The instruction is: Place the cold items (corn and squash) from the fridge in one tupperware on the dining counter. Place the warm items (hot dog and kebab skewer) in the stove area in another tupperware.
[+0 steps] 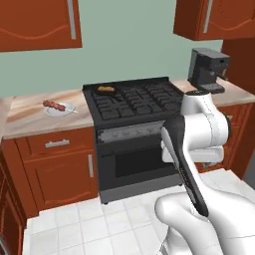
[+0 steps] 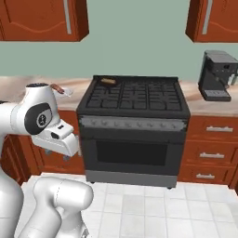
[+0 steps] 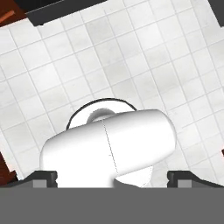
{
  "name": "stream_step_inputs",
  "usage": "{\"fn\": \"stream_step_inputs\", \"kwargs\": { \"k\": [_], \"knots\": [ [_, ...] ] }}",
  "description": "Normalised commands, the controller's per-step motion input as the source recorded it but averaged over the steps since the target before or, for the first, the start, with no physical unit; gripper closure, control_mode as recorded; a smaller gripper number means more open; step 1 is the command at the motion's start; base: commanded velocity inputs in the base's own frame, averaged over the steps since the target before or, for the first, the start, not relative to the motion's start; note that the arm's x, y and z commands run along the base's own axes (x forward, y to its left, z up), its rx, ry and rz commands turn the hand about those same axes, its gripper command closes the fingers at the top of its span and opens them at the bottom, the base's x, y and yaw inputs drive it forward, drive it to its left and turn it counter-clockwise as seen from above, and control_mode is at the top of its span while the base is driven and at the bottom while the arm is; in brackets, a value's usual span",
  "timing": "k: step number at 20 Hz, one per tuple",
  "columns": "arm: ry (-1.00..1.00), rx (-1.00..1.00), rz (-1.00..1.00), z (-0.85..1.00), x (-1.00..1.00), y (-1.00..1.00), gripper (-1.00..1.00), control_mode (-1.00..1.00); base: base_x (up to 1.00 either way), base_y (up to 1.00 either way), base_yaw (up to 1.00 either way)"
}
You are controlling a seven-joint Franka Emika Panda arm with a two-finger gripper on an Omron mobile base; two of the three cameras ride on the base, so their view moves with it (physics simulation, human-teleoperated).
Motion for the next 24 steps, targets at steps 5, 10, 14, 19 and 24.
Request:
{"fn": "stream_step_inputs", "kwargs": {
  "k": [5, 10, 14, 19, 24],
  "knots": [
    [0.00, 0.00, 0.00, 0.00, 0.00, 0.00, -1.00, 1.00, 1.00, 0.16, 0.00],
    [0.00, 0.00, 0.00, 0.00, 0.00, 0.00, -1.00, 1.00, 0.99, 0.01, 0.06],
    [0.00, 0.00, 0.00, 0.00, 0.00, 0.00, -1.00, 1.00, 0.66, 0.35, 0.01],
    [0.00, 0.00, 0.00, 0.00, 0.00, 0.00, -1.00, 1.00, 0.11, 0.55, 0.00],
    [0.00, 0.00, 0.00, 0.00, 0.00, 0.00, -1.00, 1.00, 0.00, 0.23, 0.00]
  ]
}}
